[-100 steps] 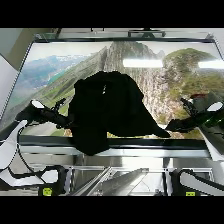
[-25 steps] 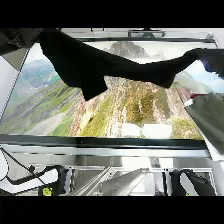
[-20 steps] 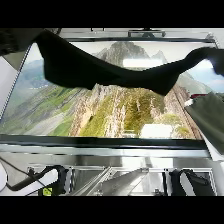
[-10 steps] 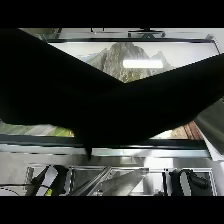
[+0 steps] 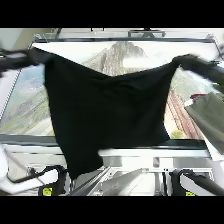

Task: Fold the shirts.

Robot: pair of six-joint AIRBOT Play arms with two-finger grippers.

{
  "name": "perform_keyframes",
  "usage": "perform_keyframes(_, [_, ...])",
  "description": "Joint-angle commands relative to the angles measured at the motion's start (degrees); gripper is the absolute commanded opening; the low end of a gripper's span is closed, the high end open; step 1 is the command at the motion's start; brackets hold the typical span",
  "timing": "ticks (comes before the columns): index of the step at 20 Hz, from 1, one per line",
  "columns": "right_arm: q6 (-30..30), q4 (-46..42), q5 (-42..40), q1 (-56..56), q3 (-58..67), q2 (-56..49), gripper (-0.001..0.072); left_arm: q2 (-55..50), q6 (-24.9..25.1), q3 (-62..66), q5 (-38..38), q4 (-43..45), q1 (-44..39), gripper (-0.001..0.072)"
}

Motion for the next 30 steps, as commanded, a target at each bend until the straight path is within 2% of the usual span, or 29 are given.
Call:
perform_keyframes(1, [0.02, -0.2, -13.73, 3.76, 0.07, -18.62, 0.0017, -20.48, 2.19, 3.32, 7.5, 7.5, -5.03, 0.0019])
perform_keyframes(4, [-0.02, 3.37, -18.45, 3.87, 2.69, -26.4, 0.0018, -34.71, -0.28, 15.23, 5.49, 6.49, -5.01, 0.0018])
perform_keyframes(6, [-0.02, 3.37, -19.17, 3.85, 5.05, -27.89, 0.0018, -38.23, -0.61, 20.0, 5.4, 5.55, -4.63, 0.0018])
perform_keyframes(9, [0.0, 3.37, -18.67, 3.85, 7.5, -27.89, 0.0018, -38.99, -2.43, 23.61, 3.39, 5.68, -4.42, 0.0018])
perform_keyframes(11, [0.5, 3.37, -17.86, 3.56, 7.72, -27.56, 0.0018, -38.97, -3.28, 25.83, -1.07, 5.75, -3.69, 0.0018])
perform_keyframes(13, [3.32, 3.34, -13.22, 2.12, 7.69, -27.32, 0.0017, -38.97, -6.73, 27.56, -6.08, 8.02, -2.47, 0.0017])
perform_keyframes(17, [8.94, 1.31, -3.1, -0.81, 7.56, -27.32, 0.0014, -38.99, -12.48, 27.74, -12.52, 18.25, -0.59, 0.0017])
perform_keyframes(21, [17.7, -9.79, 2.01, -0.46, 6.1, -27.32, 0.0014, -38.99, -12.9, 27.74, -13.49, 21.64, -1.36, 0.0017])
perform_keyframes(25, [21.11, -9.99, 2.29, -0.2, 4.24, -27.91, 0.0015, -38.99, -18.03, 27.69, -16.41, 32.92, -3.69, 0.0017])
perform_keyframes(30, [21.05, -10.01, 1.86, -0.28, 4.22, -28.68, 0.0016, -39.1, -18.01, 27.45, -15.02, 34.58, -4.61, 0.0017])
